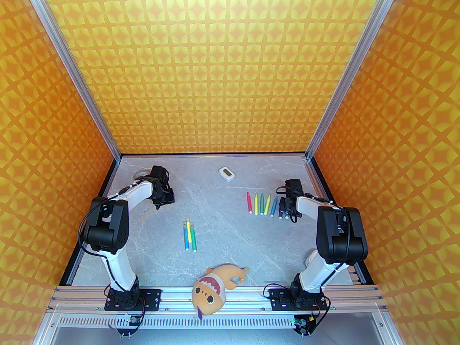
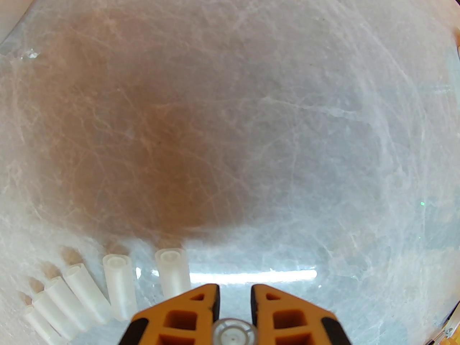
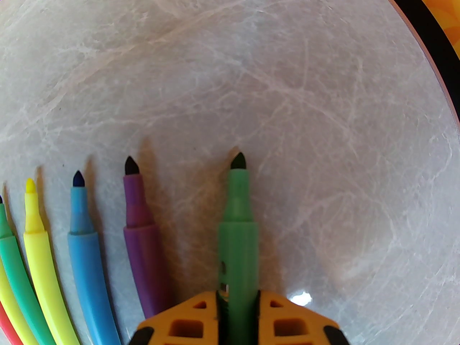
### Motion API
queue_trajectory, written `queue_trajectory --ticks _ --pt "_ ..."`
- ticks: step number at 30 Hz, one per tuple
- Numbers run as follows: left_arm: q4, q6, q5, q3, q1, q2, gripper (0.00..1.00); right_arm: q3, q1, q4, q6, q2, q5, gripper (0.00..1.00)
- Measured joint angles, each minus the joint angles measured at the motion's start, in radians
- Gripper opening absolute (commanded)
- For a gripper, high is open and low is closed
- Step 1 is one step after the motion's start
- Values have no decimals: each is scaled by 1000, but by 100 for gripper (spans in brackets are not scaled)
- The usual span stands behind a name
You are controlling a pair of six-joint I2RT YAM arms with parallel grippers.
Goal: Open the pen caps
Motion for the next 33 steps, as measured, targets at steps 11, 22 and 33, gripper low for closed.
queue_trajectory --ticks 11,22,33 --pt "-4 4 0 14 -1 9 0 5 0 -7 0 0 0 16" --pt "-12 8 -3 21 -3 33 2 9 -3 -30 -12 0 -4 23" --pt "-23 11 -3 21 -17 40 4 9 -3 -42 -18 -1 -9 27"
